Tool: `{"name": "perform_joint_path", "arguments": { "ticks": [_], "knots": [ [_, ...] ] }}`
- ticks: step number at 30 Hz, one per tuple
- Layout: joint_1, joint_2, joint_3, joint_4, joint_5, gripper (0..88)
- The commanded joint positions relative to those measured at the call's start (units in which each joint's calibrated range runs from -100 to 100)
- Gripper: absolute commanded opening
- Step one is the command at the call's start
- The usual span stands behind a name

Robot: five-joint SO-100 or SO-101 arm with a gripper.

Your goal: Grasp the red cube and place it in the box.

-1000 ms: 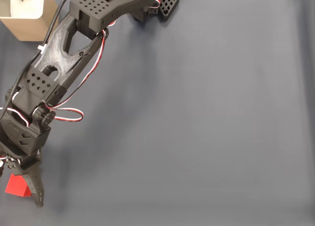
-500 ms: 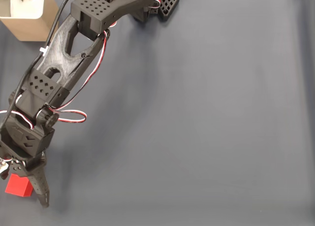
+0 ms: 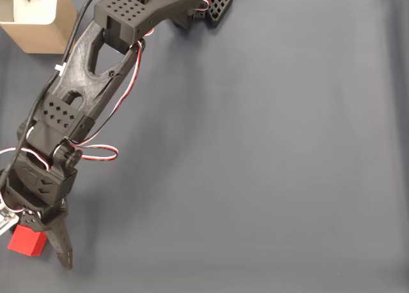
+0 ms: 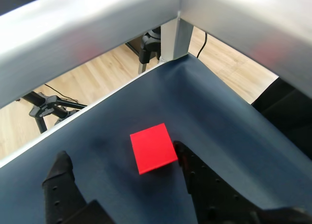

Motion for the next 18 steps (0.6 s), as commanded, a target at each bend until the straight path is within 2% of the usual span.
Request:
{"name": "perform_joint_path", "arguments": {
  "ticks": [1,18],
  "knots": [
    [-0.9,-5.8,-0.6,0.1,-0.3,46.5],
    [-1.5,-7.0,0.2,0.1,-0.8,43.7]
  ]
}}
